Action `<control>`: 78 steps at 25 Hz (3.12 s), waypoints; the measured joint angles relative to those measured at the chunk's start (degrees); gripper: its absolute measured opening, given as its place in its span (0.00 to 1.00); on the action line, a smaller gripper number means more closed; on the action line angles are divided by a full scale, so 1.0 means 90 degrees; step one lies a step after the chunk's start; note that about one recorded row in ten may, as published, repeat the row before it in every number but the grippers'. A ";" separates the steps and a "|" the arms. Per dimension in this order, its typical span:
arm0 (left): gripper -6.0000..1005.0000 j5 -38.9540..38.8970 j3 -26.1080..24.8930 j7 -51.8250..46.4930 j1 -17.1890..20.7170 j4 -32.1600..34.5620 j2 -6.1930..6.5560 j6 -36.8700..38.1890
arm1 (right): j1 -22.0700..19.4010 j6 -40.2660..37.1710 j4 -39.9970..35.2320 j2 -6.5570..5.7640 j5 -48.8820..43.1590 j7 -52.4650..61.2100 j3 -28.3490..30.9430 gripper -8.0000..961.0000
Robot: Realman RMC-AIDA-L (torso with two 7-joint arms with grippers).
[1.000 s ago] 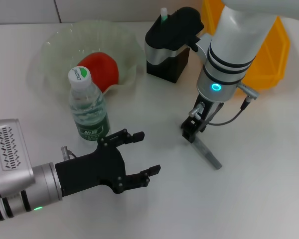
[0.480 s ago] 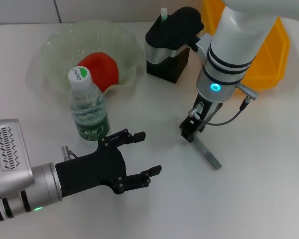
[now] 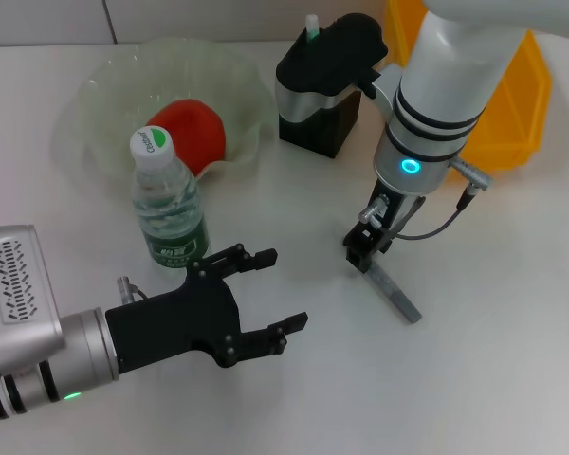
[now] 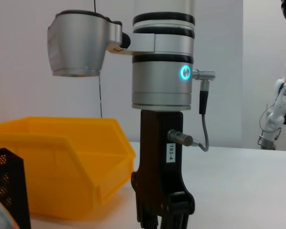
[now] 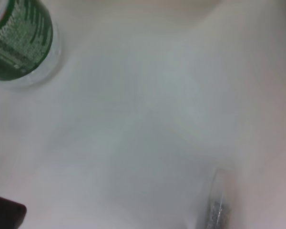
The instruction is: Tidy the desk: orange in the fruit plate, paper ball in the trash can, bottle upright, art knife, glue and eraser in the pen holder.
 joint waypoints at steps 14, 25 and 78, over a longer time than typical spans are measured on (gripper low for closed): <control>0.80 -0.0071 0.0000 0.0002 -0.0011 -0.0016 0.0000 -0.0039 | -0.0028 0.0029 -0.0001 0.0000 -0.0025 -0.0050 -0.0046 0.27; 0.80 -0.0071 0.0000 0.0004 -0.0011 -0.0020 0.0000 -0.0039 | -0.0062 0.0031 0.0000 -0.0002 -0.0040 -0.0110 -0.0078 0.15; 0.80 -0.0078 -0.0010 -0.0001 -0.0021 -0.0019 0.0000 -0.0004 | -0.0535 -0.0367 -0.0901 0.0000 -0.0228 -0.0049 -0.0422 0.36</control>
